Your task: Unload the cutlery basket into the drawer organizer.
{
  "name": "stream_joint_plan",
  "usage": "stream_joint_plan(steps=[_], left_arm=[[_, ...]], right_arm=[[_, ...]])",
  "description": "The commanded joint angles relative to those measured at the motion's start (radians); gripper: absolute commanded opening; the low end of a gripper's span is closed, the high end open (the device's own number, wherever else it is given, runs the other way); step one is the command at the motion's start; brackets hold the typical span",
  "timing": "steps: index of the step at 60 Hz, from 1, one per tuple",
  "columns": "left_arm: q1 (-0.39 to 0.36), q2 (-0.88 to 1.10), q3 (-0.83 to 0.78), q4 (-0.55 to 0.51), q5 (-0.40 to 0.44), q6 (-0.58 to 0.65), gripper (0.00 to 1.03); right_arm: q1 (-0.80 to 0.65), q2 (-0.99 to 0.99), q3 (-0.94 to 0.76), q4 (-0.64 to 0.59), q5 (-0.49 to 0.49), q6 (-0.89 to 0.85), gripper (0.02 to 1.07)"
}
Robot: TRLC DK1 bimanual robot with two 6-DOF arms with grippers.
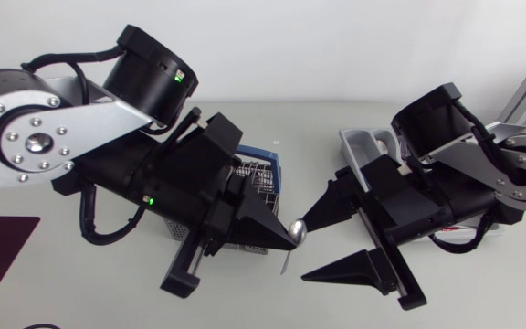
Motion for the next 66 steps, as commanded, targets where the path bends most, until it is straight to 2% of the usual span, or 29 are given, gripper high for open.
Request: stream_joint_plan(steps=[1, 16, 31, 34, 45, 60, 66], left_arm=[[0.013, 0.028, 0.044, -0.019, 0.024, 0.041, 0.12], [0.036, 0.067, 0.093, -0.075, 0.053, 0.087, 0.11], [0.052, 0.085, 0.110, -0.097, 0.098, 0.093, 0.12], [0.057, 0.091, 0.115, -0.102, 0.099, 0.101, 0.12], [0.062, 0.111, 0.139, -0.123, 0.107, 0.111, 0.11], [0.065, 0.123, 0.155, -0.140, 0.124, 0.113, 0.11], [0.069, 0.123, 0.155, -0.141, 0.126, 0.113, 0.11]], right_arm=[[0.006, 0.028, 0.029, -0.025, -0.019, -0.053, 0.64], [0.002, 0.075, 0.066, -0.072, -0.039, -0.136, 0.47], [-0.014, 0.101, 0.096, -0.075, -0.062, -0.146, 0.46], [-0.017, 0.109, 0.099, -0.092, -0.062, -0.173, 0.36], [-0.020, 0.115, 0.099, -0.112, -0.062, -0.202, 0.19], [-0.021, 0.115, 0.108, -0.129, -0.063, -0.209, 0.15], [-0.020, 0.123, 0.122, -0.174, -0.063, -0.243, 0.09]])
